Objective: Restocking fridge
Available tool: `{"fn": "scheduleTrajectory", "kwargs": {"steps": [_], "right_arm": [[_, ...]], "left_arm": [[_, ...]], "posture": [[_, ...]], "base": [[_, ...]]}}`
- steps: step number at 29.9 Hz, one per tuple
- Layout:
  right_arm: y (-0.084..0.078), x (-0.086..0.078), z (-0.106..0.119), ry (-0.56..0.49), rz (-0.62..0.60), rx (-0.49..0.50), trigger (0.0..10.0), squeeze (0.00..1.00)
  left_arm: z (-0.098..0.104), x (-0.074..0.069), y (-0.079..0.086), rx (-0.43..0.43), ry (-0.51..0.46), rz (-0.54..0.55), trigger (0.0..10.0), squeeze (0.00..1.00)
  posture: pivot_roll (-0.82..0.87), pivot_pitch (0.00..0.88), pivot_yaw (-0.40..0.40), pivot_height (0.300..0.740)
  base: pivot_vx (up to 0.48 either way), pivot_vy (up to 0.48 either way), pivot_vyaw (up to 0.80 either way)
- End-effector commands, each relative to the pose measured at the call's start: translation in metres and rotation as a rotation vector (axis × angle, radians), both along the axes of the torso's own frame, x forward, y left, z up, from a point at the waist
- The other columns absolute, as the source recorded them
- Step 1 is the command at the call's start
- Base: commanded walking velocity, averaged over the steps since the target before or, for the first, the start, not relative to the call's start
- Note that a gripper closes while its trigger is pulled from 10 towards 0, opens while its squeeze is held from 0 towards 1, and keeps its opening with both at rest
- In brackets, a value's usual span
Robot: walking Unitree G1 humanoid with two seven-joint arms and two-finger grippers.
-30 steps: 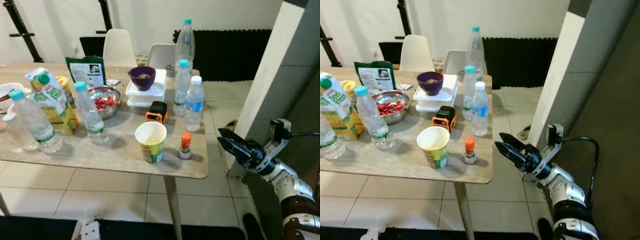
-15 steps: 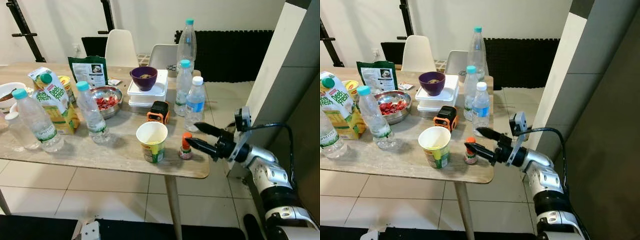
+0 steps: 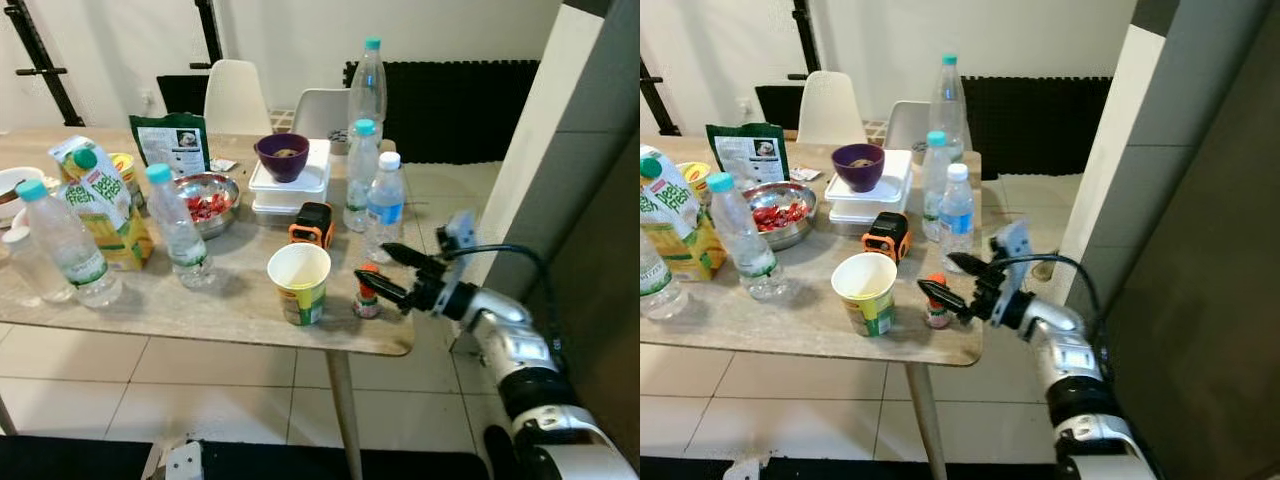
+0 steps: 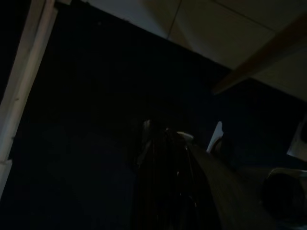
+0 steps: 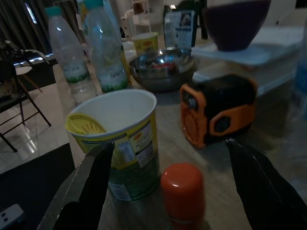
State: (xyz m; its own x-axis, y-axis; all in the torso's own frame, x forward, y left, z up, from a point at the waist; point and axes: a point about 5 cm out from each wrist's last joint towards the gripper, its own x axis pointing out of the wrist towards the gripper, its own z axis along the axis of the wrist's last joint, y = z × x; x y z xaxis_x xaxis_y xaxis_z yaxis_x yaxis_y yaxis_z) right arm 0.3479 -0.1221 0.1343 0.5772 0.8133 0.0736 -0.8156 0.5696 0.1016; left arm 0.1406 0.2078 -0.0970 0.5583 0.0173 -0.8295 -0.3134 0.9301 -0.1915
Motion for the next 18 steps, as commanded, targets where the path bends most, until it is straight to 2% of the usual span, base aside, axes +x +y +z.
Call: {"fn": "scheduleTrajectory", "kwargs": {"steps": [1, 3, 8, 17, 18], "right_arm": [[0.002, 0.003, 0.005, -0.021, -0.007, -0.014, 10.0, 0.00], [0.002, 0.004, 0.005, -0.021, -0.009, -0.013, 10.0, 0.00], [0.008, 0.004, -0.006, -0.027, -0.023, -0.169, 10.0, 0.00], [0.009, 0.005, -0.012, -0.009, -0.063, -0.178, 10.0, 0.00], [0.008, 0.008, -0.008, -0.011, -0.090, -0.143, 0.0, 0.00]], "left_arm": [[-0.002, -0.005, -0.002, -0.004, 0.016, -0.003, 10.0, 0.00], [-0.002, -0.005, -0.002, -0.004, 0.017, -0.004, 10.0, 0.00], [-0.002, -0.006, -0.002, -0.005, 0.019, -0.004, 10.0, 0.00], [-0.003, -0.005, -0.003, -0.009, 0.016, -0.005, 10.0, 0.00], [-0.003, -0.005, -0.003, -0.009, 0.016, -0.005, 10.0, 0.00]], "posture": [[0.02, 0.000, -0.001, 0.740], [0.02, 0.000, -0.001, 0.740], [0.02, 0.000, -0.001, 0.740], [0.02, 0.000, 0.000, 0.740], [0.02, 0.000, 0.000, 0.740]], "base": [[0.000, 0.000, 0.00], [0.000, 0.000, 0.00], [0.000, 0.000, 0.00], [0.000, 0.000, 0.00], [0.000, 0.000, 0.00]]}}
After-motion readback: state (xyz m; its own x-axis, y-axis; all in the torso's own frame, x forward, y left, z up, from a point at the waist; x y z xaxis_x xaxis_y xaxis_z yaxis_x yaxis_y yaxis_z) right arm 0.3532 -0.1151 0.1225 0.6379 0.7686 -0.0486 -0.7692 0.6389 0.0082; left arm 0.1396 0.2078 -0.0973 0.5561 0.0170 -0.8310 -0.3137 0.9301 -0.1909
